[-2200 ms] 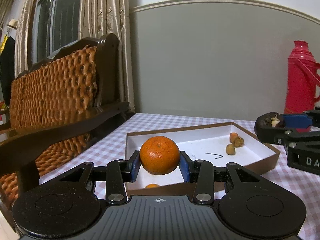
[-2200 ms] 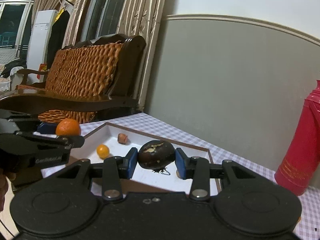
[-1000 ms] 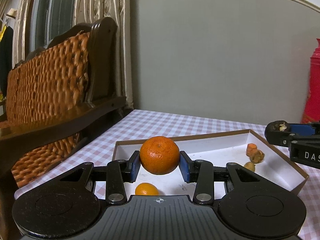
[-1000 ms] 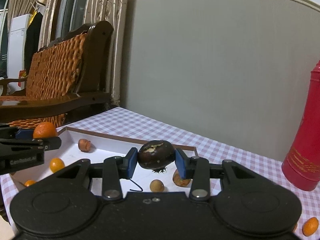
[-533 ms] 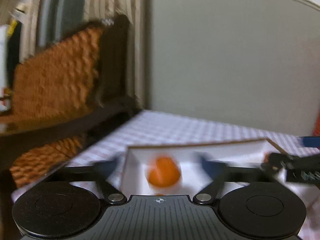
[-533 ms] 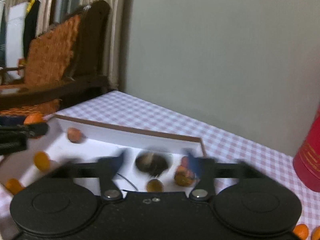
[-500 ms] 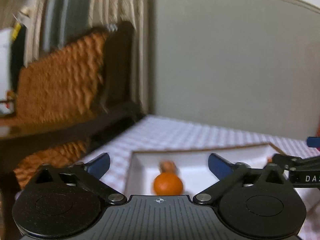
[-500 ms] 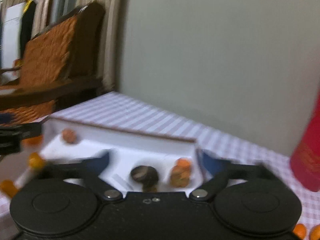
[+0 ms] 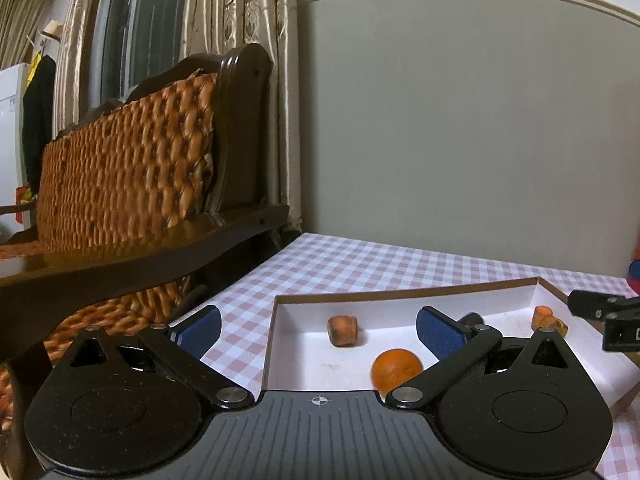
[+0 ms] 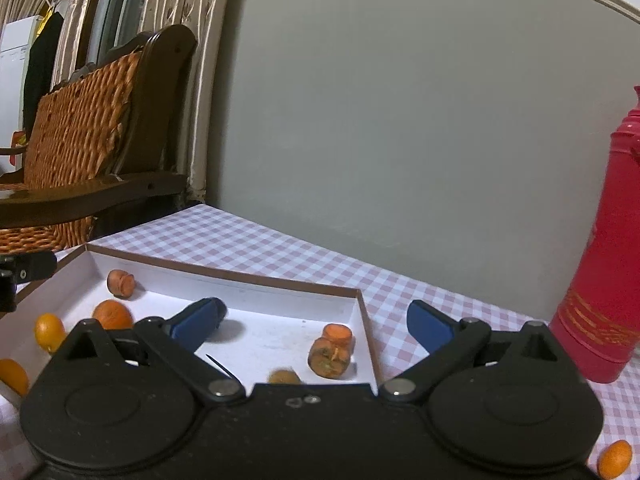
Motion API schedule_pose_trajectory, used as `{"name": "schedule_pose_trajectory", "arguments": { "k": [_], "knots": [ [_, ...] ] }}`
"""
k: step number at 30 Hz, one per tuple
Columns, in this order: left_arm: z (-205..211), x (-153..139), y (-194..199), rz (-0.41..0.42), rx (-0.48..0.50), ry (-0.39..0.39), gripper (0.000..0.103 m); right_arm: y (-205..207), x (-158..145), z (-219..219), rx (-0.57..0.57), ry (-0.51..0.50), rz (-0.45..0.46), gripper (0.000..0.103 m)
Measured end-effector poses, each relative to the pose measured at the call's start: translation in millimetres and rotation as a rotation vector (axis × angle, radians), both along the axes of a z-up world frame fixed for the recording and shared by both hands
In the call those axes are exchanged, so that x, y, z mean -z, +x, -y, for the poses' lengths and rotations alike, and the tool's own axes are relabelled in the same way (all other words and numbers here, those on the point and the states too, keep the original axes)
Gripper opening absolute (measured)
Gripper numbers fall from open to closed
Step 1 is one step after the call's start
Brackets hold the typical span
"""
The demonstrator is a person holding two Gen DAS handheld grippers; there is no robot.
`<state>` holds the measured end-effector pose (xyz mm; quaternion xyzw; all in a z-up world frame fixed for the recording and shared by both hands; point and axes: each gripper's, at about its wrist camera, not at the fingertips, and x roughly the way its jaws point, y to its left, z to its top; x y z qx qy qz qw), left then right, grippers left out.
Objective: Organize fruits
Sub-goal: 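Withdraw both open tools from above the box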
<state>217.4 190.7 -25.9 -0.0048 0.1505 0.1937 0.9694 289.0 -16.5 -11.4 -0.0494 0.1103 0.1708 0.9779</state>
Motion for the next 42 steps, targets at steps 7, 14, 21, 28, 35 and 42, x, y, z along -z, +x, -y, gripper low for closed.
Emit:
{"name": "schedule_pose_trajectory", "arguments": {
  "k": [7,14,21,28,35,42],
  "knots": [
    [11.2,-1.2,-12.5,-0.003,0.014,-0.004,0.103,-15.1,-1.5,8.7,0.018,0.002,0.018,0.096],
    [23.8,-3.7,-24.3,0.003,0.030,0.012,0.103,-30.5,-0.4,22.6,0.045,0.025,0.022,0.096],
    [33.5,-2.2,-33.9,-0.003,0.037,0.018,0.103,-43.8,-0.7,31.1,0.047,0.035,0.029,0.097],
    [42.9,-0.3,-53.7,-0.005,0.040,0.042,0.103,-63.5,-0.9,37.2,0.045,0.054,0.060,0.097],
    [45.1,-0.5,-71.7,-0.010,0.044,0.049,0.103,-88.6,-0.2,37.1,0.039,0.056,0.091,0.097],
    [49.7,-2.7,-90.4,-0.010,0.068,0.049,0.103,-112.6,1.5,35.1,0.044,0.043,0.139,0.097]
  ]
}}
